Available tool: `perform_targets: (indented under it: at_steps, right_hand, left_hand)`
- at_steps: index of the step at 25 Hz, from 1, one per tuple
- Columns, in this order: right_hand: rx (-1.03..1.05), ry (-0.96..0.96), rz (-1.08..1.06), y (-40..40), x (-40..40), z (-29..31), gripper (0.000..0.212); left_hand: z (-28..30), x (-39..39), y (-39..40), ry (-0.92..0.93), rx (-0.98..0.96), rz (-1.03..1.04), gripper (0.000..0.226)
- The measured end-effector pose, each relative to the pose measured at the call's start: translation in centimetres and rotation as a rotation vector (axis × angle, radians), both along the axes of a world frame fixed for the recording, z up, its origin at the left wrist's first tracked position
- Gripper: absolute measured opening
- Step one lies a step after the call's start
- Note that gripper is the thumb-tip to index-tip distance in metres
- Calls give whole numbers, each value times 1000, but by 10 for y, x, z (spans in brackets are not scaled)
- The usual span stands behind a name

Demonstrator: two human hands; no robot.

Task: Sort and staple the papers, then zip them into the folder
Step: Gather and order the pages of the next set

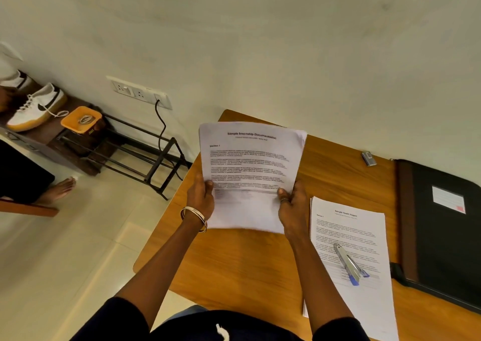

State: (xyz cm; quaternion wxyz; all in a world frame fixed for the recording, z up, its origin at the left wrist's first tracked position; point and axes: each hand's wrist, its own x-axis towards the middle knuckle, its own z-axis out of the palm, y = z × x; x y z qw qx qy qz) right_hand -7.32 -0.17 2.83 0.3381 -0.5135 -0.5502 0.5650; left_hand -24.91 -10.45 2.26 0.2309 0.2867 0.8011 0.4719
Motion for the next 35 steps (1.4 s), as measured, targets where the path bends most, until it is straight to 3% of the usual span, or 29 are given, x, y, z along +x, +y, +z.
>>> perform_targets:
  at_steps: [5,9,14,17,21,24,27,29,35]
  right_hand:
    - [-271,-128,45,5,13,-2,27]
    - [-435,-280,112,-13,32,-14,35]
    - [-503,-425,237,-18,40,-31,38]
    - [-617,-230,214,-3,39,-24,29]
    - [-429,-54,-59,27,17,-7,21]
    - [-436,-63,-166,35,1,1,29]
    - [-541,29,-252,35,-7,0,21]
    - [-627,84,-222,32,-6,-3,33]
    - [-558,-27,-227,30,1,-6,30]
  left_hand:
    - [-15,-7,-6,-432,-203,-79,17]
    - [-25,7,-24,-894,-238,42,21]
    - [-40,25,-21,-558,-237,55,18]
    - [-46,19,-27,-544,-184,-31,22]
    - [-51,14,-37,-491,-128,-169,30]
    - [-52,13,-39,-469,-93,-186,30]
    - [-52,12,-42,-446,-93,-181,30]
    - [-54,10,-46,-441,-89,-159,29]
    - [-58,13,-47,-443,-109,-162,29]
